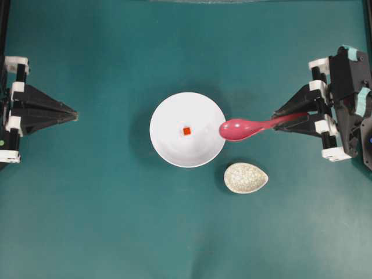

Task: Grip the spoon and scoop the red block from the bowl with right arm.
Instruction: 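Lower the spoon bowl into the white bowl beside the red cube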

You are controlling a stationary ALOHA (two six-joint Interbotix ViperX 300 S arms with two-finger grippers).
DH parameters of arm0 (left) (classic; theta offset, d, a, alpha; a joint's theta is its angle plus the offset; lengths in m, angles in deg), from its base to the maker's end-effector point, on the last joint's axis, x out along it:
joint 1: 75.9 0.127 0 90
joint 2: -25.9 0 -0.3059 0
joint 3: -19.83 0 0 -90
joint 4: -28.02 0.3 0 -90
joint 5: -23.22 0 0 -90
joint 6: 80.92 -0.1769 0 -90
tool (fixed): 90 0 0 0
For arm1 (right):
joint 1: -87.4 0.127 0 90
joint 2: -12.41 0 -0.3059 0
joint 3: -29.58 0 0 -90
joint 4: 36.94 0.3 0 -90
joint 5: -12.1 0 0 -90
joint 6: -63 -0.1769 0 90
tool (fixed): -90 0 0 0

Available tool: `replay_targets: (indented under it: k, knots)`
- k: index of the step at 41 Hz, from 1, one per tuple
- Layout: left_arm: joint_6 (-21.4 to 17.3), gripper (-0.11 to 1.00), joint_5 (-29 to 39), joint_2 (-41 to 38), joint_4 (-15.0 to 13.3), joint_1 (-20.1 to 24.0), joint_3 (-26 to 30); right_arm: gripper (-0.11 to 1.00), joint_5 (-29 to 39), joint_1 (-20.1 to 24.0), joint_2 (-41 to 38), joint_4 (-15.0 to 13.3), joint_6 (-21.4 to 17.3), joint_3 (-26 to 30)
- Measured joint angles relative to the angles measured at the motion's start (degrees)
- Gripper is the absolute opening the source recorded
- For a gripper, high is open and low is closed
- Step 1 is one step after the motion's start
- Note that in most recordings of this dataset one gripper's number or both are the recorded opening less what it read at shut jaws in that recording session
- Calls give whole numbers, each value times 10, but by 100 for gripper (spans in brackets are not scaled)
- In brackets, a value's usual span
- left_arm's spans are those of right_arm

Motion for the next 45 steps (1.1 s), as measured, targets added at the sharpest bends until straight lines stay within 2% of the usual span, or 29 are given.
replay_targets:
  k: [17, 30, 39, 45]
  knots:
    - [0, 0, 0, 0, 0, 0, 0, 24, 78, -50, -59, -4, -88, 66]
    - [0, 0, -1, 0, 0, 0, 0, 24, 114, -54, -166, -11, -92, 128]
    - [0, 0, 0, 0, 1, 0, 0, 24, 139, -54, -255, -33, -91, 184]
    - [0, 0, 0, 0, 1, 0, 0, 24, 156, -53, -296, -43, -91, 198]
